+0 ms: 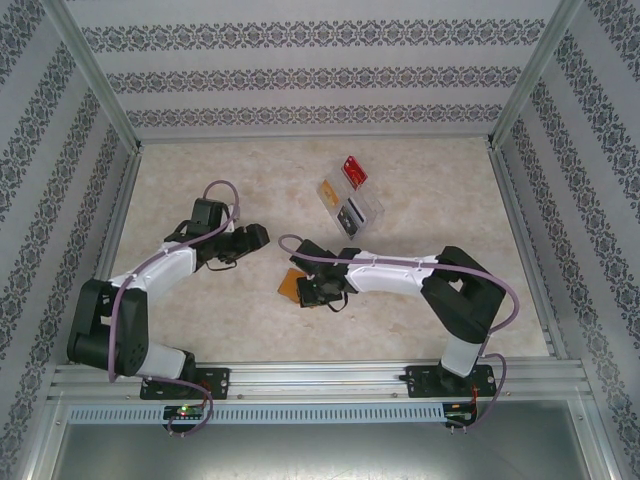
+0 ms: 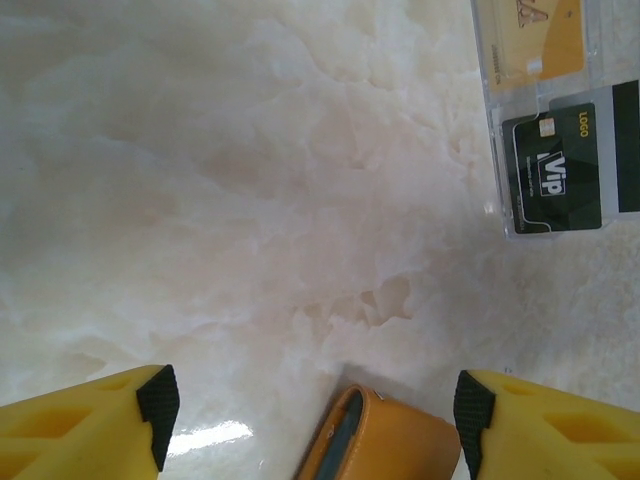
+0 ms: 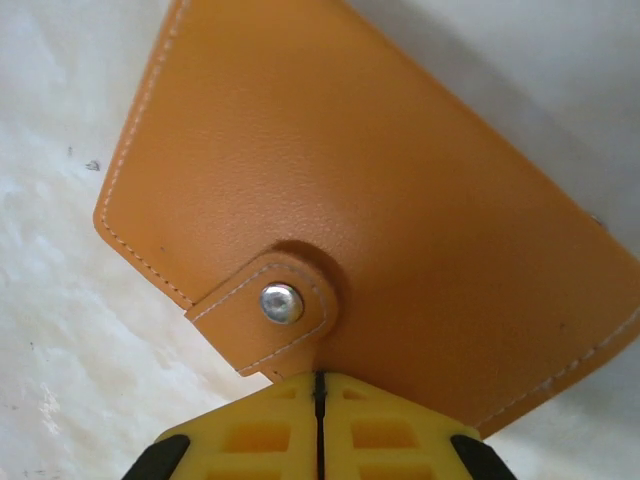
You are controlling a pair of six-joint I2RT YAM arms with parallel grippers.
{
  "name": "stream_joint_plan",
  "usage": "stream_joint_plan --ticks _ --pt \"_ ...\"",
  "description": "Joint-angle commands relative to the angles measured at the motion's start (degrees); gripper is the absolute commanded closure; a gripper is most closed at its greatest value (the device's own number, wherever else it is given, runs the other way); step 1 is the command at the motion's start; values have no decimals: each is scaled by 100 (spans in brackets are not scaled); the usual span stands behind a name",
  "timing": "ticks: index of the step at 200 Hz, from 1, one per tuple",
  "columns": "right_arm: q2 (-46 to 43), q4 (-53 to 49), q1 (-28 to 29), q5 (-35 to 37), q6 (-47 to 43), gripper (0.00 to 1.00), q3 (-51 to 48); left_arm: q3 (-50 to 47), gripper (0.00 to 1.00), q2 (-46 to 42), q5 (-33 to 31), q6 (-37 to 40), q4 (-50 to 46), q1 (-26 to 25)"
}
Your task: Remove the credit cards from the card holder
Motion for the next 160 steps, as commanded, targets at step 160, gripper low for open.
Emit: stream_joint_plan --ticks 160 --pt "-825 381 -1177 959 -25 70 -777 2380 53 2679 789 274 5 -1205"
